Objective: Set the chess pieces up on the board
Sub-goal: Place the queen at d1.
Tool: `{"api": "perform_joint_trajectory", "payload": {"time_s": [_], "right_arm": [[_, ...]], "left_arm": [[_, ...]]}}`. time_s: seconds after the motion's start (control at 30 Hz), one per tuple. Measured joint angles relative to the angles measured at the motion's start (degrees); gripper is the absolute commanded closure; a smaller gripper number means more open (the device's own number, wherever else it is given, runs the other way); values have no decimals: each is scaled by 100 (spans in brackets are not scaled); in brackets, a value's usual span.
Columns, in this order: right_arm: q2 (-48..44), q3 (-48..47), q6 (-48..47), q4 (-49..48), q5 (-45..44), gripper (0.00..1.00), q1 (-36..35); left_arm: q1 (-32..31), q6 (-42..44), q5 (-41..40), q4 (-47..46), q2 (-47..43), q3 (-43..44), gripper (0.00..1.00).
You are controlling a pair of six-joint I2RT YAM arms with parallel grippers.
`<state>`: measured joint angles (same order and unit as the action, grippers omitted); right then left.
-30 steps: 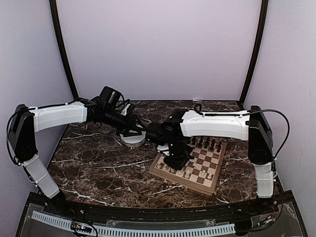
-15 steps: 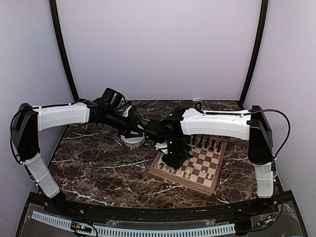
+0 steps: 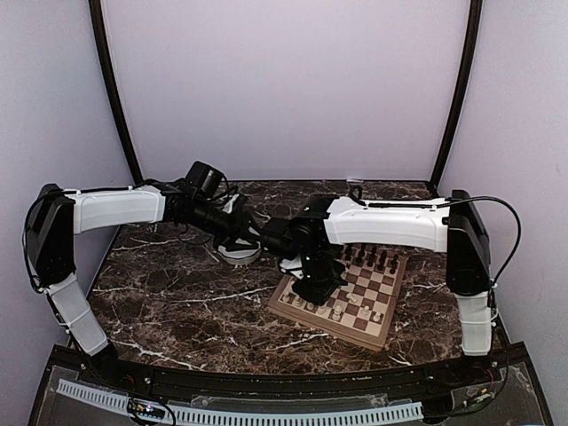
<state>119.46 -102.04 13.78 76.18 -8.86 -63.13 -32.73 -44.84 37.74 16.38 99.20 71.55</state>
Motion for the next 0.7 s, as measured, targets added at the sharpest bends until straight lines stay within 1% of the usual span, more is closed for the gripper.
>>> {"api": "perform_joint_trajectory", "payload": {"time_s": [0.17,0.4,0.7], "right_arm": [[0,4,-17,2,2,90,2],[-57,79,-20,-7,20,91,2],[-105,157,-20,13,26,91,2]], "left_arm": [[0,2,22,0,2,0,62],[0,2,55,0,2,2,62],[0,2,83,0,55,55,62]]}}
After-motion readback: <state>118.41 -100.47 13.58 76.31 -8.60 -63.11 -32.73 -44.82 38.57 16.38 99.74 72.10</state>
